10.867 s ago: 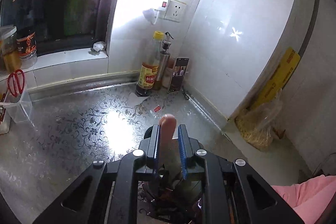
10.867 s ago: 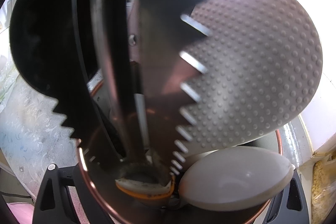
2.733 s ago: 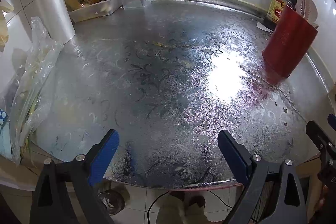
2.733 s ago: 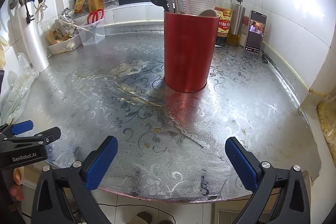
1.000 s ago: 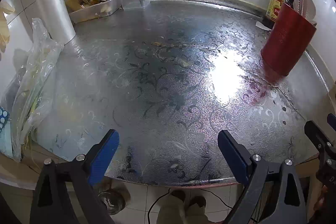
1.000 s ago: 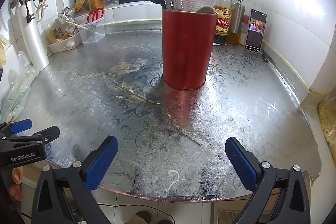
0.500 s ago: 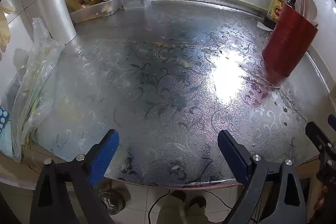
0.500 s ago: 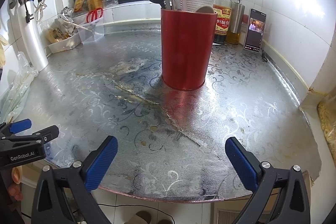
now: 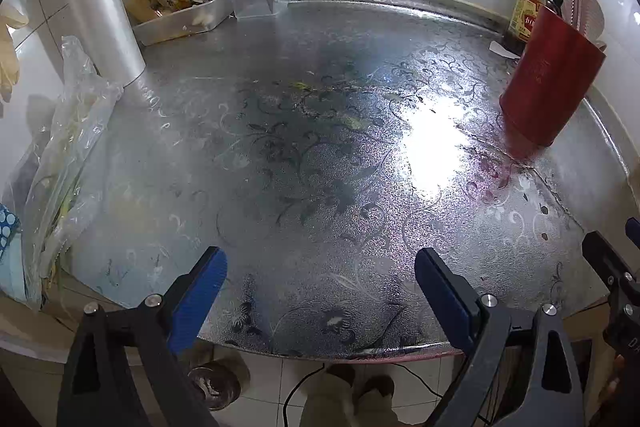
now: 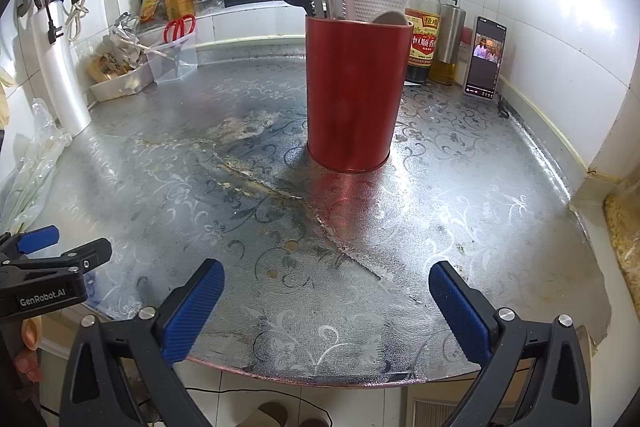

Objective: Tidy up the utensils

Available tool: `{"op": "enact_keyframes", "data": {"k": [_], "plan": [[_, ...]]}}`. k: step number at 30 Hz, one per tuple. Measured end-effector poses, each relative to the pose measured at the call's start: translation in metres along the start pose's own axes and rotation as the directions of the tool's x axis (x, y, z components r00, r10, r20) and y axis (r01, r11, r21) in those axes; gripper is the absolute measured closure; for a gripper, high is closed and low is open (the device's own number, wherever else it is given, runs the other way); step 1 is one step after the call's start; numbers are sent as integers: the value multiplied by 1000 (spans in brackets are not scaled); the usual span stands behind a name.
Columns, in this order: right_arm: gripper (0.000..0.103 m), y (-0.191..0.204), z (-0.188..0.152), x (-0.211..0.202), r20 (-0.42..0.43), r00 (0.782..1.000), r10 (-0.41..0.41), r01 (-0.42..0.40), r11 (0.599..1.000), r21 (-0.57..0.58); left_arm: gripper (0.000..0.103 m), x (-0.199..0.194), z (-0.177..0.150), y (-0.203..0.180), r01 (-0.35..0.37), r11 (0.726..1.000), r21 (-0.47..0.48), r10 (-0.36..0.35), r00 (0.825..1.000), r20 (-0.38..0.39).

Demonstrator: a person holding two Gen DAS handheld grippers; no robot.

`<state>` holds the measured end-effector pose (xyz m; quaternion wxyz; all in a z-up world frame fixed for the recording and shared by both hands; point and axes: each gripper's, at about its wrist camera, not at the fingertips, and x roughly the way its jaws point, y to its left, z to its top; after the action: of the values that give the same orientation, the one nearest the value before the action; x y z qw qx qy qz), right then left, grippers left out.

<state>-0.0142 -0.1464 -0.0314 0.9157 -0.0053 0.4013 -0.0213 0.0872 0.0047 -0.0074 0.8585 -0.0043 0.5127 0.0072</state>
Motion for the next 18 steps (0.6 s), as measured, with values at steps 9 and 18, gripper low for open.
{"op": "enact_keyframes", "data": {"k": [9,18], "plan": [[0,1,-1,0,-3,1000,-1,1,1000,-1,8,0,-1,0,-4,1000,-4,4,1000,2],[0,0,-1,1,-4,1000,-1,1,1000,-1,8,-1,-4,1,-8,1000,-14,8,1000,4]]}}
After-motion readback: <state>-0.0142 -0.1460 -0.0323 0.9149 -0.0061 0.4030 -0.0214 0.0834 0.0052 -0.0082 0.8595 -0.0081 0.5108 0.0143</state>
